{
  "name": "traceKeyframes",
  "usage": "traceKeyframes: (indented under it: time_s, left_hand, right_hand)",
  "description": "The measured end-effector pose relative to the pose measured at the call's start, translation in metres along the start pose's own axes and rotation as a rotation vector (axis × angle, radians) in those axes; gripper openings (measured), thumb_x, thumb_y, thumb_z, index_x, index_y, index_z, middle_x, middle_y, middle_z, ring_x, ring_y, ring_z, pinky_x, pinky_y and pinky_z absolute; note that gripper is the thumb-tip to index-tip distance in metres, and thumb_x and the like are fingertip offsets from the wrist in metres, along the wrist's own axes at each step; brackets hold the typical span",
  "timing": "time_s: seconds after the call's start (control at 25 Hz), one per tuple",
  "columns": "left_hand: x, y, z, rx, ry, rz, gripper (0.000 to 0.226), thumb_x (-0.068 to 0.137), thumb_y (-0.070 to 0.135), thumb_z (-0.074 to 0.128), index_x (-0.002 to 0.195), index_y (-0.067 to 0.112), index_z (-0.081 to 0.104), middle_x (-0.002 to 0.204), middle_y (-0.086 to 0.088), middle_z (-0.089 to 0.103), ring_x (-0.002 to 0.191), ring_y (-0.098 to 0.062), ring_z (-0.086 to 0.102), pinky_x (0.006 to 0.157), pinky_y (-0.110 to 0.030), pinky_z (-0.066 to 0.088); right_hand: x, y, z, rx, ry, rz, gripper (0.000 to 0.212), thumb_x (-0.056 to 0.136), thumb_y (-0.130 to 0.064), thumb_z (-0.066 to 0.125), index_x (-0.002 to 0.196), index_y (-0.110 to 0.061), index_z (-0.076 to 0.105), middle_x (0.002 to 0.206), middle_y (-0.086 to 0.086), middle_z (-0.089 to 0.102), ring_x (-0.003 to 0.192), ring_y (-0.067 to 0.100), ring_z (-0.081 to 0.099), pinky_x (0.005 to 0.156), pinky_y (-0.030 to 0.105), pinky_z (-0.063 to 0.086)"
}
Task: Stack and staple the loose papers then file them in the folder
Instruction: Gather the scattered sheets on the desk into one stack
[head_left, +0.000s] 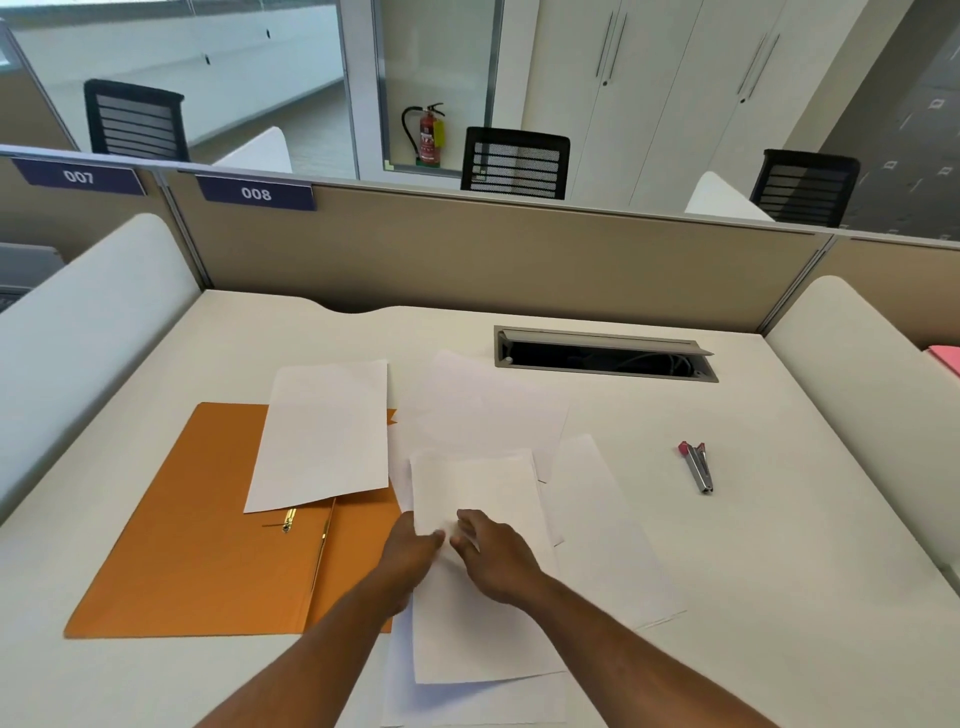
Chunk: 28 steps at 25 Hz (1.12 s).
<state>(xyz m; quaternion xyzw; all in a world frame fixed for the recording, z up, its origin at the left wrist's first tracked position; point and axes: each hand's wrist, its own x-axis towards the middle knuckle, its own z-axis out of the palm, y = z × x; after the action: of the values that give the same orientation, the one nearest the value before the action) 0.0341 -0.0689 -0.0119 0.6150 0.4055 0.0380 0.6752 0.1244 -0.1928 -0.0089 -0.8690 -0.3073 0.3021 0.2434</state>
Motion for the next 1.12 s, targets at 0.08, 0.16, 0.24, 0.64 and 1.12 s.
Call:
traceKeyframes:
  time_s: [0.08,0.16,0.24,0.64,1.12]
  left_hand:
    - [-0.003,-0.002,-0.001,0.046,0.036,0.055,0.033,0.095,0.004,0.049,0.124,0.02,0.054,0.123,-0.01,0.064,0.102,-0.022,0.063,0.087,-0.041,0.056]
    - [-0.008,0.001,-0.004,0.051,0.08,0.107,0.04,0.096,0.004,0.047,0.133,0.021,0.049,0.125,-0.004,0.06,0.107,-0.022,0.06,0.089,-0.04,0.054]
    - [-0.013,0.008,-0.007,0.022,0.1,0.2,0.042,0.098,0.007,0.048,0.136,0.027,0.046,0.125,0.002,0.059,0.112,-0.02,0.058,0.091,-0.038,0.054]
    - [-0.043,0.087,0.004,-0.031,0.187,0.768,0.021,0.098,0.027,0.055,0.109,0.042,0.046,0.101,0.025,0.061,0.096,-0.004,0.064,0.066,-0.013,0.055]
    - [-0.007,0.025,-0.031,0.192,0.383,0.404,0.013,0.1,0.009,0.046,0.106,0.02,0.045,0.09,0.006,0.06,0.085,-0.022,0.063,0.057,-0.027,0.045]
  right_hand:
    - [-0.001,0.006,-0.004,0.037,0.049,-0.012,0.052,0.101,-0.044,0.053,0.148,-0.023,0.046,0.148,-0.002,0.057,0.135,0.02,0.053,0.111,0.035,0.043]
    - [-0.001,0.014,-0.016,0.067,0.26,-0.015,0.054,0.097,-0.042,0.062,0.145,-0.02,0.05,0.148,0.0,0.055,0.137,0.021,0.049,0.114,0.032,0.038]
    - [-0.003,0.026,-0.038,0.193,0.488,0.062,0.067,0.089,-0.04,0.075,0.145,-0.015,0.049,0.147,0.006,0.051,0.137,0.027,0.048,0.116,0.036,0.037]
    - [-0.029,0.003,-0.128,0.816,0.706,-0.24,0.03,0.084,-0.038,0.077,0.112,-0.032,0.068,0.104,-0.009,0.077,0.093,0.011,0.073,0.074,0.022,0.061]
    - [-0.012,0.055,-0.065,0.373,0.485,0.193,0.051,0.089,-0.019,0.067,0.136,-0.024,0.051,0.136,-0.002,0.055,0.125,0.018,0.059,0.1,0.036,0.049]
